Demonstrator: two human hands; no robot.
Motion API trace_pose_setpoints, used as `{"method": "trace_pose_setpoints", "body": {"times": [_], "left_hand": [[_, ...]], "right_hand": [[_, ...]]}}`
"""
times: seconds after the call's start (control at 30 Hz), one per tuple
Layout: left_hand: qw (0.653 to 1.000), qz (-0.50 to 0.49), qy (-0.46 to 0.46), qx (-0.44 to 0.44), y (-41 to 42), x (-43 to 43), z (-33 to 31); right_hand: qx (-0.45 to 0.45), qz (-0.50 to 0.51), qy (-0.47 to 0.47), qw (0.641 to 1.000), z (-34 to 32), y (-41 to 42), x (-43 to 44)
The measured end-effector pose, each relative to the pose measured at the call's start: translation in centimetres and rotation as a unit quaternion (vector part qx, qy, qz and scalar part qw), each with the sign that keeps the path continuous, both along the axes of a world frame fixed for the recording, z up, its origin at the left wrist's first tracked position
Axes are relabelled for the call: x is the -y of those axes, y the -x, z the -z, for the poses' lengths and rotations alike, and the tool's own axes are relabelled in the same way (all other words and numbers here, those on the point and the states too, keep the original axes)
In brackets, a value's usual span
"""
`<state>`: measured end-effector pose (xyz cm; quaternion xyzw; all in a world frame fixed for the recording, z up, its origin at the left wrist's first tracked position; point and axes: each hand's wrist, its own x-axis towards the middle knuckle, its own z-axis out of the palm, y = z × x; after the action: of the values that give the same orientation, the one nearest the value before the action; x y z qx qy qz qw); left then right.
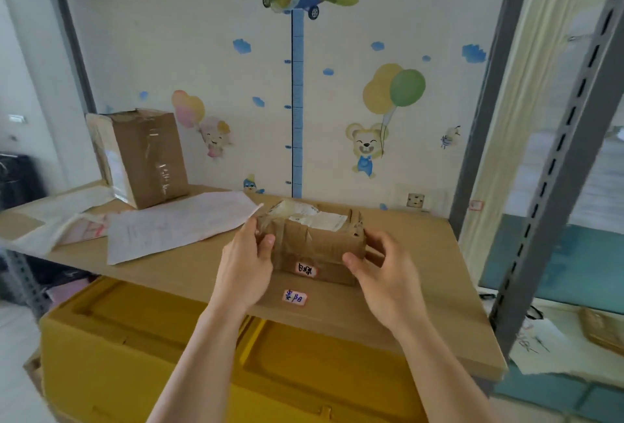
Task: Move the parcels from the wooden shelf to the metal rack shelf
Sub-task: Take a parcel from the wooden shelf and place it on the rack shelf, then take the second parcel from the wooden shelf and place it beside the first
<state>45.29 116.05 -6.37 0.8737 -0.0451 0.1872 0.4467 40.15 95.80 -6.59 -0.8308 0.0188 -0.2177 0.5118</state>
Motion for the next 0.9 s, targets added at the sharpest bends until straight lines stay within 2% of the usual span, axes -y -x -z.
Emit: {"method": "trace_pose_setpoints", "body": {"times": [0.3, 0.37, 0.47, 0.53, 0.67, 0.9], "left_hand": [[0.999, 0.009, 0.042, -0.034, -0.3, -0.1, 0.1], [0.998, 0.005, 0.057, 0.008, 1.0, -0.2, 0.0], [0.988, -0.014, 0.088, 0.129, 4.0, 0.0, -0.7], [0.974, 0.031, 0.112, 0.195, 6.3, 1.2, -1.6], [0.941, 0.177, 0.134, 0.257, 11.5, 7.0, -3.4], [0.882, 0.357, 0.178, 0.252, 21.2, 24.2, -4.0]], "right_hand": [[-0.006, 0.016, 0.035, 0.999, 0.3, -1.4, -0.6], [0.022, 0.028, 0.053, 0.998, -0.1, -0.4, -0.5], [0.104, 0.025, 0.046, 0.993, -1.1, 2.5, 0.5], [0.157, -0.008, 0.017, 0.987, -2.0, 5.0, 1.8], [0.235, -0.053, -0.025, 0.970, -3.6, 10.7, 6.1], [0.259, 0.049, 0.020, 0.965, -4.4, 24.2, 20.8]]}}
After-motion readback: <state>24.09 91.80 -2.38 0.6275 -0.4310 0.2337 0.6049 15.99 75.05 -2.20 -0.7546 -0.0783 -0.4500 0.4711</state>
